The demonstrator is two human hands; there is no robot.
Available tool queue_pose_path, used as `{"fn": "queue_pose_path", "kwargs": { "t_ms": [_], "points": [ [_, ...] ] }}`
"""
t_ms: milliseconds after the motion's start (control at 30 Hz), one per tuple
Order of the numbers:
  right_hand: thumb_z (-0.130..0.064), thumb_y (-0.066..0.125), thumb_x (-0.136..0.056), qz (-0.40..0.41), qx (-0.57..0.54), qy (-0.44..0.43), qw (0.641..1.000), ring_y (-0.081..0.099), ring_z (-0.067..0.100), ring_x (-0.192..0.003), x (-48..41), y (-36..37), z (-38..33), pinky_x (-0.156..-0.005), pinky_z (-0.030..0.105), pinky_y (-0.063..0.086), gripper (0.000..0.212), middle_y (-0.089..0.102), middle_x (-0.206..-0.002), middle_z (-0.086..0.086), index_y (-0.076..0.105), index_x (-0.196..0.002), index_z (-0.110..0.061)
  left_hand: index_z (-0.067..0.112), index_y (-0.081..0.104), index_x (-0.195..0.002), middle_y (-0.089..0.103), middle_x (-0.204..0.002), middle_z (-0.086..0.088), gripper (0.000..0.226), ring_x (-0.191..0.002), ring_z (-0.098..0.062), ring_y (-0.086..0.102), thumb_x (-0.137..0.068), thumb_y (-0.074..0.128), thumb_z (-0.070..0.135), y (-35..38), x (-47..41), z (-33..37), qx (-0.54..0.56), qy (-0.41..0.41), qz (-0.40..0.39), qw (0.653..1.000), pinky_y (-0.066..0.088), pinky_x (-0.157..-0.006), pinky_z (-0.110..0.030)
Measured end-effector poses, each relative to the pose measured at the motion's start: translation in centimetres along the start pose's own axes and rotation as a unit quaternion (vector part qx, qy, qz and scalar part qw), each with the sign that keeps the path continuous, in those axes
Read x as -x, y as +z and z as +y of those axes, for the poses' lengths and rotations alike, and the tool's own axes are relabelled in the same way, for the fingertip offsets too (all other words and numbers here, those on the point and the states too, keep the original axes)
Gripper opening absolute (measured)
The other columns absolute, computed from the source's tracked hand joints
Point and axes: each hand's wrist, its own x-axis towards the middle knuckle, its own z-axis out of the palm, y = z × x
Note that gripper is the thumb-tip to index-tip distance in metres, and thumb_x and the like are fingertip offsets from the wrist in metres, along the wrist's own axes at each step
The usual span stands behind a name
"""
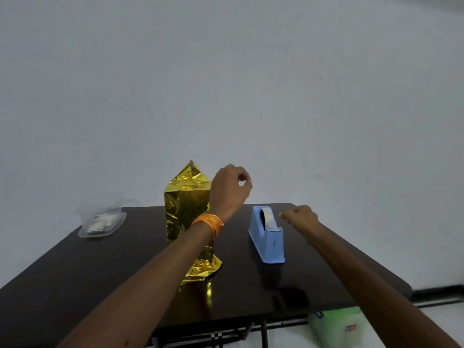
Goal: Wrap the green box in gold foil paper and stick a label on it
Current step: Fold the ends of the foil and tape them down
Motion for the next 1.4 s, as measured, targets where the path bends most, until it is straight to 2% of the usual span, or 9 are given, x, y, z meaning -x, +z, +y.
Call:
{"fn": "queue_pose_path", "kwargs": {
  "t_ms": [67,167,267,333,433,567,833,1167,1400],
  "points": [
    [-0.028,0.070,-0.087,-0.025,0.010,0.030,0.999,0.046,0.020,-0.068,0.2,-0.1,1.1,-0.059,0.029,0.036,0.035,0.052,-0.072,0.016,0.065,-0.077,0.005,0.017,0.074,-0.082,0.068,-0.079,0.004,0.008,-0.074,-0.011,0.061,-0.079,0.068,0.013,2.4,0.9,0.0,0.032,-0.047,-0.063,0.996,0.052,-0.070,-0.028],
    [-0.035,0.065,-0.093,-0.095,-0.040,0.088,0.991,0.039,0.011,-0.055,0.7,0.0,1.5,-0.048,0.022,0.031,0.031,0.049,-0.067,0.002,0.067,-0.086,-0.005,0.014,0.075,-0.092,0.071,-0.088,-0.001,0.018,-0.084,-0.016,0.066,-0.079,0.065,0.007,5.4,2.4,-0.3,0.056,-0.117,-0.165,0.978,0.049,-0.069,-0.024],
    [-0.032,0.064,-0.095,-0.130,-0.109,0.108,0.980,0.029,0.009,-0.048,0.6,0.5,1.8,-0.041,0.020,0.024,0.025,0.039,-0.062,-0.001,0.065,-0.086,-0.009,0.008,0.075,-0.096,0.072,-0.099,-0.005,0.018,-0.093,-0.020,0.066,-0.080,0.069,0.009,7.5,3.7,-1.1,0.046,-0.152,-0.247,0.956,0.049,-0.071,-0.025],
    [-0.026,0.066,-0.094,-0.122,-0.118,0.110,0.979,0.033,0.009,-0.049,0.5,1.0,1.7,-0.043,0.020,0.026,0.020,0.043,-0.061,-0.002,0.067,-0.093,-0.006,0.007,0.077,-0.091,0.072,-0.095,-0.005,0.015,-0.089,-0.020,0.066,-0.079,0.073,0.015,8.6,4.4,-1.8,0.035,-0.170,-0.297,0.939,0.051,-0.074,-0.031],
    [-0.011,0.069,-0.089,-0.102,-0.137,0.114,0.979,0.041,0.009,-0.048,0.3,1.5,1.6,-0.041,0.019,0.030,0.016,0.051,-0.062,0.001,0.066,-0.099,0.001,0.004,0.072,-0.078,0.065,-0.078,-0.007,0.030,-0.072,-0.020,0.057,-0.075,0.081,0.032,10.0,5.4,-2.7,0.020,-0.171,-0.357,0.918,0.045,-0.064,-0.033],
    [-0.005,0.073,-0.083,-0.079,-0.135,0.130,0.979,0.043,0.011,-0.051,-0.7,2.1,1.4,-0.035,0.016,0.031,0.024,0.054,-0.066,0.003,0.069,-0.103,0.008,0.001,0.074,-0.087,0.073,-0.090,-0.011,0.035,-0.081,-0.023,0.070,-0.071,0.086,0.030,11.0,6.1,-3.7,0.041,-0.175,-0.322,0.929,0.059,-0.076,-0.039],
    [-0.021,0.081,-0.081,-0.009,-0.060,0.059,0.996,0.061,0.016,-0.066,-1.9,2.7,0.3,-0.055,0.027,0.044,0.019,0.073,-0.079,0.008,0.075,-0.073,-0.004,0.004,0.074,-0.097,0.074,-0.095,-0.010,0.042,-0.085,-0.023,0.070,-0.069,0.088,0.032,11.1,5.9,-3.9,0.034,-0.162,-0.305,0.938,0.058,-0.079,-0.039],
    [-0.009,0.076,-0.085,0.013,-0.148,0.051,0.988,0.040,-0.001,-0.028,3.7,2.0,0.7,-0.035,0.013,0.031,0.024,0.065,-0.066,0.007,0.066,-0.063,-0.004,0.001,0.072,-0.102,0.073,-0.097,-0.015,0.045,-0.085,-0.028,0.070,-0.070,0.088,0.028,10.7,6.7,-3.4,0.052,-0.169,-0.285,0.942,0.059,-0.077,-0.042],
    [-0.013,0.076,-0.086,0.010,-0.107,0.039,0.993,0.049,-0.001,-0.037,4.8,2.5,3.2,-0.036,0.013,0.033,0.030,0.070,-0.074,0.015,0.064,-0.060,-0.005,0.001,0.069,-0.104,0.070,-0.102,-0.015,0.043,-0.089,-0.027,0.069,-0.072,0.087,0.024,10.8,7.3,-3.2,0.068,-0.176,-0.277,0.942,0.062,-0.070,-0.039]
  ]
}}
